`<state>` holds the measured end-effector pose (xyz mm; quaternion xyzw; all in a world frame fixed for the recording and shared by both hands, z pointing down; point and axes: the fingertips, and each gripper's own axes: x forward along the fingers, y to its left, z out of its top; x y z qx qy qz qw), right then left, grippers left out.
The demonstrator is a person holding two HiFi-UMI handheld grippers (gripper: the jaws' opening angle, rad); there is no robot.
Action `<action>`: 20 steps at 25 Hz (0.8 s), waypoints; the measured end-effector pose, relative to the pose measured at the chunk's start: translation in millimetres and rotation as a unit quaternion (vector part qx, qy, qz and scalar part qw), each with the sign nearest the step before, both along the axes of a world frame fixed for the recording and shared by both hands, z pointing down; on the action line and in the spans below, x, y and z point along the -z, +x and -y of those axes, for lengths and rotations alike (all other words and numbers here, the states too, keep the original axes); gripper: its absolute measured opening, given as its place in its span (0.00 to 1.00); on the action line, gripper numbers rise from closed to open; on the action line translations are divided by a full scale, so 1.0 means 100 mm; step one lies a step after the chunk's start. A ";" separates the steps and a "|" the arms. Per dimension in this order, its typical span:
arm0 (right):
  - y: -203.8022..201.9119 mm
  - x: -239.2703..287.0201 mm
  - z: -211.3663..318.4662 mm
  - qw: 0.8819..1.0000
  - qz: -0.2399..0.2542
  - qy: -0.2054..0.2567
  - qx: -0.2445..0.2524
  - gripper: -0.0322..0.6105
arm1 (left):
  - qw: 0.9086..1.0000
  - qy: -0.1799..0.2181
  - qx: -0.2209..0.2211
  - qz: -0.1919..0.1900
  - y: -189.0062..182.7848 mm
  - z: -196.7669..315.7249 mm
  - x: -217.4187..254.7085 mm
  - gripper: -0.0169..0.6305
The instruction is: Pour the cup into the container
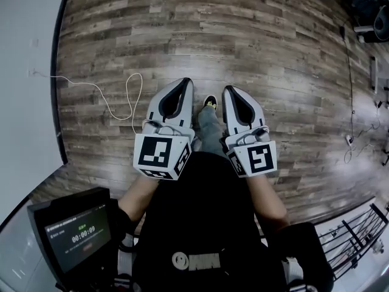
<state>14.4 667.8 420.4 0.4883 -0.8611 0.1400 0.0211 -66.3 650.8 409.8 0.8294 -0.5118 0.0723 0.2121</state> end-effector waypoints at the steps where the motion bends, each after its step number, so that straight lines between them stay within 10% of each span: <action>1: 0.04 0.00 0.09 1.000 0.002 0.001 0.003 0.05 | 1.000 0.006 0.000 0.007 0.06 0.07 0.03 0.03; 20: 0.24 0.02 1.20 1.000 0.019 0.002 0.012 0.05 | 0.998 0.019 0.046 0.043 -0.01 1.11 0.10 0.03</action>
